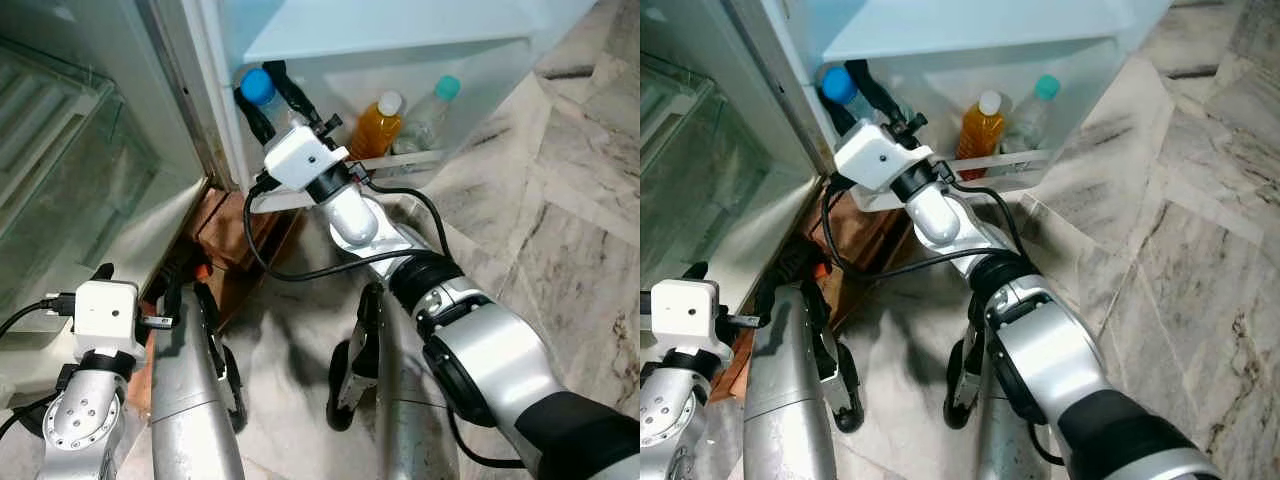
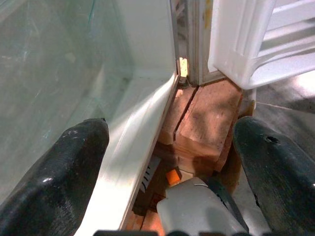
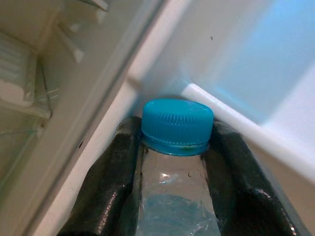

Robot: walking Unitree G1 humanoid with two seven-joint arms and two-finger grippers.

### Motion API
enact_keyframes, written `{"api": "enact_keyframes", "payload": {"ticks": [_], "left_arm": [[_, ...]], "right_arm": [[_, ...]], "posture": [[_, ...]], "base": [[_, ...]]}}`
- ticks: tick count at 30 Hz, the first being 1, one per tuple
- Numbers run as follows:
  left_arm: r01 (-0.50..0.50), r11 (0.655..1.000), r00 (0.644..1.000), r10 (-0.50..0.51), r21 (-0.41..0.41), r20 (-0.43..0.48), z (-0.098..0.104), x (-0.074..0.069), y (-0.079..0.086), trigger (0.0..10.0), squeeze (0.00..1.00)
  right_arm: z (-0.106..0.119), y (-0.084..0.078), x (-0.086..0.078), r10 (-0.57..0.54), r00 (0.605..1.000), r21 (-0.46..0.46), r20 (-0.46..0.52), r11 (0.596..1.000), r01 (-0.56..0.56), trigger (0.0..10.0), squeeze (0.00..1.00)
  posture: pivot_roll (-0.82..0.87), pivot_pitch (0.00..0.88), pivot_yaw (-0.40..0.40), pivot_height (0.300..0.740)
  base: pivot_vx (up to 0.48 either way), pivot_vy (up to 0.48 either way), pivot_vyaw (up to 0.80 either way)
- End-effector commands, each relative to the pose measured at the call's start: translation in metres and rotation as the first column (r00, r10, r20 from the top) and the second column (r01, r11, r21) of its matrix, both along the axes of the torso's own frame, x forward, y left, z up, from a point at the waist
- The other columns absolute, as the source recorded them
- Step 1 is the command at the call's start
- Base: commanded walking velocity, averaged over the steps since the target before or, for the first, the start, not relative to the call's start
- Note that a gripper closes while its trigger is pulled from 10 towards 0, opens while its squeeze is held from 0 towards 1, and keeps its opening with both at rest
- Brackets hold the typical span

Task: Restocking fridge

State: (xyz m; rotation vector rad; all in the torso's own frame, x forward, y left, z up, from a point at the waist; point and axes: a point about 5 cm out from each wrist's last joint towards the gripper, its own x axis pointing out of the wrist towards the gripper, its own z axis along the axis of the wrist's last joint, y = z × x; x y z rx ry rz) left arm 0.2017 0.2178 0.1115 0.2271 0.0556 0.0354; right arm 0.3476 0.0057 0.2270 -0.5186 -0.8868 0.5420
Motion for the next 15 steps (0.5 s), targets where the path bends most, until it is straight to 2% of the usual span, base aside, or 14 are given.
{"api": "enact_keyframes", "payload": {"ticks": [1, 3, 5, 7, 9, 10, 13, 14, 15], "left_arm": [[-0.004, 1.0, 1.0, 0.004, 0.01, -0.021, -0.003, -0.005, 0.0, 10.0, 0.0], [-0.005, 1.0, 1.0, 0.005, 0.011, -0.021, -0.003, -0.005, 0.0, 10.0, 0.0], [-0.004, 1.0, 1.0, 0.004, 0.013, -0.022, -0.003, -0.005, 0.0, 10.0, 0.0], [-0.003, 1.0, 1.0, 0.004, 0.013, -0.022, -0.003, -0.006, 0.0, 10.0, 0.0], [-0.001, 1.0, 1.0, 0.001, 0.014, -0.023, -0.003, -0.006, 0.0, 10.0, 0.0], [0.0, 1.0, 1.0, 0.0, 0.015, -0.023, -0.003, -0.005, -0.001, 10.0, 0.0], [0.001, 1.0, 1.0, -0.001, 0.014, -0.024, -0.003, -0.005, -0.001, 10.0, 0.0], [0.003, 1.0, 1.0, -0.003, 0.015, -0.025, -0.003, -0.005, -0.001, 10.0, 0.0], [0.003, 1.0, 1.0, -0.003, 0.015, -0.025, -0.003, -0.005, -0.001, 10.0, 0.0]], "right_arm": [[0.005, 0.008, -0.007, 0.039, 0.997, -0.008, 0.064, 0.999, -0.039, 10.0, 0.0], [0.002, 0.006, -0.005, 0.015, 0.999, -0.013, 0.052, 1.0, -0.014, 10.0, 0.0], [-0.012, -0.004, 0.005, -0.082, 0.995, -0.01, -0.055, 0.997, 0.082, 10.0, 0.0], [-0.018, -0.009, 0.009, -0.12, 0.987, -0.002, -0.103, 0.993, 0.12, 10.0, 0.0], [-0.034, -0.02, 0.016, -0.198, 0.953, -0.002, -0.229, 0.979, 0.202, 10.0, 0.0], [-0.044, -0.027, 0.019, -0.232, 0.922, 0.004, -0.309, 0.969, 0.245, 10.0, 0.0], [-0.057, -0.036, 0.021, -0.263, 0.881, 0.003, -0.394, 0.958, 0.288, 10.0, 0.0], [-0.066, -0.043, 0.022, -0.28, 0.842, 0.011, -0.461, 0.947, 0.321, 10.0, 0.0], [-0.066, -0.043, 0.022, -0.28, 0.842, 0.011, -0.461, 0.947, 0.321, 10.0, 0.0]], "posture": [[0.2, 0.403, -0.095, 0.509], [0.2, 0.402, -0.095, 0.509], [0.2, 0.404, -0.093, 0.509], [0.21, 0.404, -0.093, 0.509], [0.21, 0.403, -0.092, 0.509], [0.21, 0.403, -0.092, 0.509], [0.21, 0.403, -0.092, 0.509], [0.21, 0.403, -0.092, 0.509], [0.21, 0.403, -0.092, 0.509]], "base": [[0.0, 0.0, 0.0], [0.0, 0.0, 0.0], [0.0, 0.0, 0.0], [0.0, 0.0, 0.0], [0.0, 0.0, 0.0], [0.0, 0.0, 0.0], [0.0, 0.0, 0.0], [0.0, 0.0, 0.0], [0.0, 0.0, 0.0]]}}
